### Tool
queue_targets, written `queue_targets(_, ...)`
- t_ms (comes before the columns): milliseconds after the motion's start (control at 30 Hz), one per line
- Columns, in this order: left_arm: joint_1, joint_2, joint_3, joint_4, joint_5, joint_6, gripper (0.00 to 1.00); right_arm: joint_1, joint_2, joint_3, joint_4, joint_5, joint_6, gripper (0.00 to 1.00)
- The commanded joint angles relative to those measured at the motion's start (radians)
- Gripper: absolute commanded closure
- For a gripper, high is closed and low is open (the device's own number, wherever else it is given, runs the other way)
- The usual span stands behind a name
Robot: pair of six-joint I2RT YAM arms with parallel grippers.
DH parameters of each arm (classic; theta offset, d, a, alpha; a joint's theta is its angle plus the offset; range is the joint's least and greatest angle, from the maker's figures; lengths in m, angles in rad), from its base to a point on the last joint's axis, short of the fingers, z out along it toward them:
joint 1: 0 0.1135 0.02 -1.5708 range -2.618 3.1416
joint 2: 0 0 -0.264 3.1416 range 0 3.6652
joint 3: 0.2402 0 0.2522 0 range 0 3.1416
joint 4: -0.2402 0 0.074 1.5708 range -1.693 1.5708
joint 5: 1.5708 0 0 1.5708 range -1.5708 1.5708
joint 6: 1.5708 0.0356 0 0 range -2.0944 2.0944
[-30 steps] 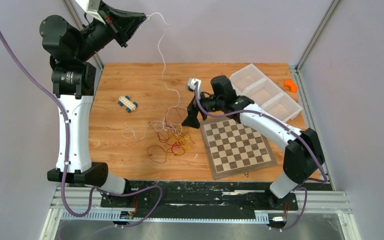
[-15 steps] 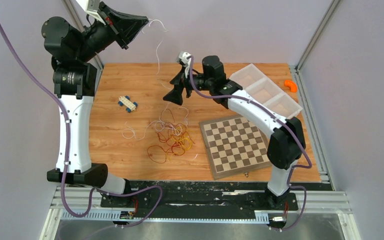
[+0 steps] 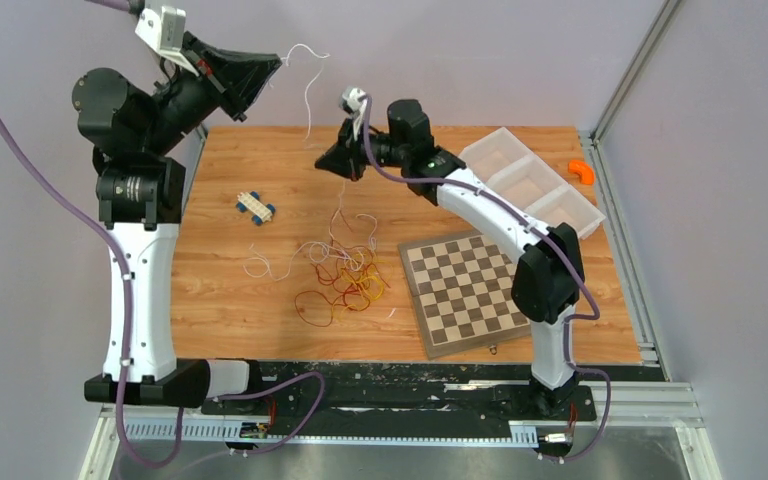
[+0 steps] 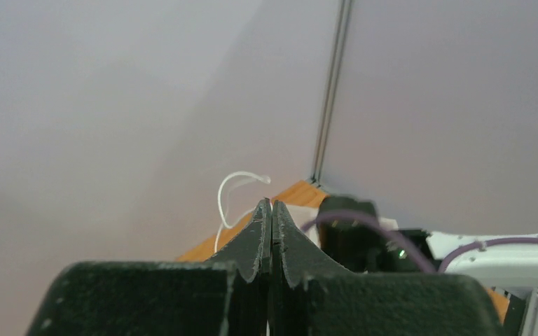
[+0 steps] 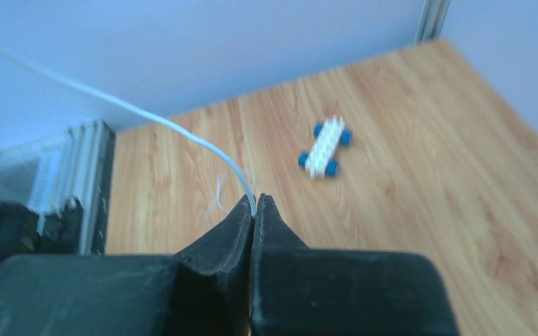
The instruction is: Untangle the cables
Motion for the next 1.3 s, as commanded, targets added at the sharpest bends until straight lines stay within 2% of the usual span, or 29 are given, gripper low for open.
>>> queue_targets(0,0.045,-0.126,-0.279,-0.035,-0.135,0.020,1.00,0.001,-0.091,0.295,0.117,-0.064,0.200,1.00)
queue_targets(33,0.074,-0.145,-0.337,-0.046,-0.159,0.025,1.00,0.004,-0.093,0.369,0.133,-0.081,0.232,1.00)
queue_targets(67,0.087,-0.180,-0.456,-0.042,-0.165,0.020,1.00,0.007,-0.102,0.391,0.144,-0.087,0.240,1.00)
queue_targets(100,0.109,-0.193,-0.510,-0.031,-0.158,0.014,1.00,0.010,-0.111,0.373,0.152,-0.089,0.230,1.00)
queue_targets(133,0.115,-0.214,-0.621,-0.025,-0.133,0.007,1.00,0.013,-0.122,0.320,0.152,-0.095,0.198,1.00)
queue_targets(233,0.120,-0.237,-0.822,0.004,-0.057,0.017,1.00,0.009,-0.109,0.091,0.093,-0.078,0.073,1.00)
queue_targets(300,0.120,-0.237,-0.952,0.000,-0.026,0.014,1.00,0.006,-0.068,0.059,-0.011,-0.148,0.086,1.00)
queue_targets(400,0.121,-0.249,-0.990,-0.009,0.034,0.003,1.00,0.029,-0.072,0.112,-0.061,-0.219,0.116,1.00)
queue_targets(500,0.121,-0.299,-0.968,0.063,0.138,-0.020,1.00,0.039,-0.103,0.329,-0.034,-0.184,0.131,1.00)
queue_targets(533,0.121,-0.330,-0.967,0.117,0.146,-0.029,1.00,0.040,-0.116,0.355,-0.029,-0.160,0.134,1.00)
queue_targets(600,0.118,-0.363,-0.975,0.163,0.134,-0.041,1.00,0.058,-0.147,0.216,-0.047,-0.167,0.049,1.00)
queue_targets(667,0.108,-0.346,-0.986,0.106,0.122,-0.002,1.00,0.087,-0.114,0.054,-0.221,-0.117,-0.143,1.00)
queue_targets(700,0.103,-0.313,-0.980,0.071,0.124,0.053,1.00,0.087,-0.092,0.017,-0.287,-0.117,-0.172,1.00)
queue_targets(767,0.097,-0.286,-0.953,-0.017,0.192,0.082,1.00,0.080,-0.084,0.165,-0.370,-0.141,-0.133,1.00)
queue_targets(833,0.090,-0.329,-0.966,0.041,0.239,0.033,1.00,0.058,-0.119,0.362,-0.327,-0.133,-0.075,1.00)
queue_targets(867,0.076,-0.351,-1.000,0.121,0.231,0.003,1.00,0.045,-0.147,0.395,-0.261,-0.120,-0.041,1.00)
queue_targets(933,0.037,-0.383,-1.016,0.117,0.135,0.058,1.00,0.051,-0.198,0.281,-0.173,-0.123,-0.074,1.00)
queue_targets(967,0.018,-0.354,-1.011,0.074,0.112,0.096,1.00,0.070,-0.202,0.195,-0.234,-0.099,-0.153,1.00)
queue_targets(1033,-0.030,-0.254,-0.991,-0.138,0.081,0.228,1.00,0.087,-0.175,0.007,-0.360,-0.046,-0.259,1.00)
queue_targets(1067,-0.056,-0.224,-0.986,-0.179,0.071,0.308,0.98,0.076,-0.164,-0.034,-0.370,-0.053,-0.230,1.00)
queue_targets(1100,-0.071,-0.184,-0.988,-0.238,0.066,0.339,0.85,0.057,-0.164,-0.022,-0.357,-0.095,-0.172,1.00)
queue_targets(1133,-0.074,-0.176,-1.008,-0.252,0.068,0.383,0.75,0.043,-0.176,0.007,-0.325,-0.120,-0.124,1.00)
queue_targets(1167,-0.073,-0.184,-1.026,-0.241,0.071,0.396,0.62,0.041,-0.194,0.051,-0.283,-0.108,-0.102,1.00)
queue_targets(1200,-0.071,-0.220,-1.081,-0.215,0.088,0.398,0.58,0.039,-0.213,0.073,-0.239,-0.099,-0.087,1.00)
queue_targets(1233,-0.068,-0.244,-1.113,-0.150,0.099,0.394,0.46,0.038,-0.230,0.083,-0.183,-0.102,-0.055,1.00)
queue_targets(1267,-0.068,-0.300,-1.182,-0.107,0.112,0.390,0.39,0.038,-0.245,0.091,-0.132,-0.120,-0.038,1.00)
